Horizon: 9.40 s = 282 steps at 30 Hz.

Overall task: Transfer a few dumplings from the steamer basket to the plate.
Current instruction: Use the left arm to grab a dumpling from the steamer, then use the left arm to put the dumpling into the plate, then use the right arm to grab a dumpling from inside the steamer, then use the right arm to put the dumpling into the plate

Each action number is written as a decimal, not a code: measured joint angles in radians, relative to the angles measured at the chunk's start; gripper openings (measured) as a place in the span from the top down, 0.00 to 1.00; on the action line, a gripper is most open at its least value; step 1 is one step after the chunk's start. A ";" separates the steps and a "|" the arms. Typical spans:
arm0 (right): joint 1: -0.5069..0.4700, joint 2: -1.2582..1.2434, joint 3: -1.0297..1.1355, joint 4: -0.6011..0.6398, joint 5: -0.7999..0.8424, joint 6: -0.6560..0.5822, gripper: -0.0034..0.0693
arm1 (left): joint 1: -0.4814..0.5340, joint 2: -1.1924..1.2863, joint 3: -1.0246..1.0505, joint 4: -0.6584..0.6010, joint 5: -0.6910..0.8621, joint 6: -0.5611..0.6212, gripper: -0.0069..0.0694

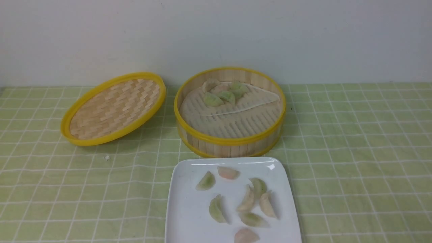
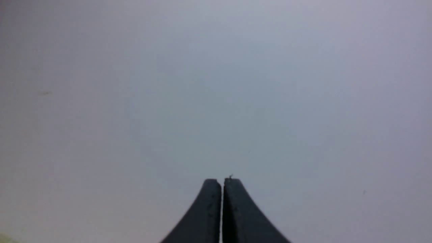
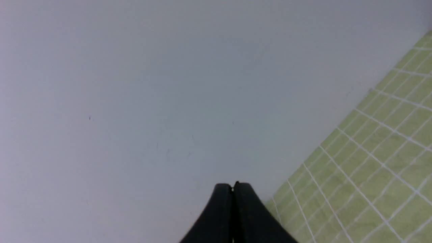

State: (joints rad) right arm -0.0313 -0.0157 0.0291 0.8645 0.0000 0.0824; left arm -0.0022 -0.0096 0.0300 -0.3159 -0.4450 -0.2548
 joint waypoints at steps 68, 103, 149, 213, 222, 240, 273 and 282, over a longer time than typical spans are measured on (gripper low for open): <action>0.000 1.056 -1.149 -0.330 1.253 -0.359 0.97 | -0.321 2.512 -2.207 -0.099 1.072 0.966 0.21; 0.000 1.056 -1.149 -0.331 1.254 -0.359 0.97 | -0.342 2.121 -2.214 -0.022 1.672 0.791 0.35; 0.000 1.056 -1.149 -0.329 1.255 -0.465 0.97 | -0.540 1.895 -1.334 0.002 1.601 0.458 0.25; 0.383 2.739 -2.685 -0.493 1.120 -0.625 0.36 | -0.540 0.803 -1.467 0.297 1.724 0.117 0.92; 0.389 2.757 -2.687 -0.451 1.089 -0.747 0.38 | -0.540 0.803 -1.467 0.298 1.725 0.115 0.92; 0.389 2.661 -2.691 -0.523 1.252 -0.650 0.68 | -0.540 0.803 -1.467 0.297 1.726 0.114 0.92; 0.496 1.663 -1.240 -0.384 1.207 -0.582 0.68 | -0.540 0.819 -1.467 0.316 1.726 0.116 0.92; 0.563 1.662 -1.095 -0.426 1.161 -0.553 0.68 | -0.540 0.826 -1.467 0.316 1.726 0.117 0.92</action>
State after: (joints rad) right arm 0.5322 1.6465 -1.0661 0.4388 1.1606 -0.4705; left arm -0.5424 0.8160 -1.4366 0.0000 1.2811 -0.1377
